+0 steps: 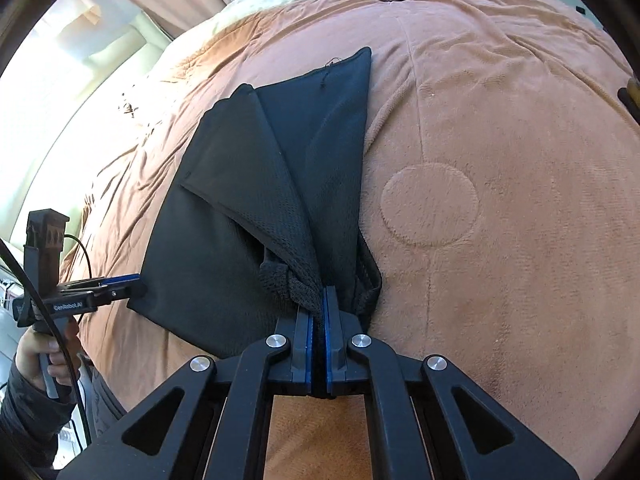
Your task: Fold small clothes
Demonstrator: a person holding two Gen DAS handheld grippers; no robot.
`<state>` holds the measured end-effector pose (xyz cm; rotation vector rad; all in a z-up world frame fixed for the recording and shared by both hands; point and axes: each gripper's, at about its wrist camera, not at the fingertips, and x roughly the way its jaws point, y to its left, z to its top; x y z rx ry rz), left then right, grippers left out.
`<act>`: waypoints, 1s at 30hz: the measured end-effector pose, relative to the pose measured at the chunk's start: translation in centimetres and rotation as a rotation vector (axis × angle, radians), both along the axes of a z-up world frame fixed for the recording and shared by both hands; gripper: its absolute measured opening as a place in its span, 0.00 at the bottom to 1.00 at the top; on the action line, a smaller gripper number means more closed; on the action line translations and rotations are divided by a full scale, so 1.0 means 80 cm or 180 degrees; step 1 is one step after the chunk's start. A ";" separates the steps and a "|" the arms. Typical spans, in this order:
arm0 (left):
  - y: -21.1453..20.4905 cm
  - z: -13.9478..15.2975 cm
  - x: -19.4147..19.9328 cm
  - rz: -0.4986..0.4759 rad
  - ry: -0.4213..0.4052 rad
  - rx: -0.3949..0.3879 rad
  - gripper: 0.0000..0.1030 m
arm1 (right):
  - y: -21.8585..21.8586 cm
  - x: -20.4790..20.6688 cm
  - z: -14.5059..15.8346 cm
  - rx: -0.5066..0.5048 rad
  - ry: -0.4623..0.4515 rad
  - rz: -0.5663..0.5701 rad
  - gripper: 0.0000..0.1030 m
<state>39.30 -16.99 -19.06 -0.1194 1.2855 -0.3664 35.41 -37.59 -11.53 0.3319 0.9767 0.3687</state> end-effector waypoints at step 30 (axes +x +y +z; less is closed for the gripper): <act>0.006 0.003 -0.012 -0.0266 -0.0005 0.0197 0.19 | -0.006 -0.032 0.038 -0.0449 0.0023 -0.0103 0.02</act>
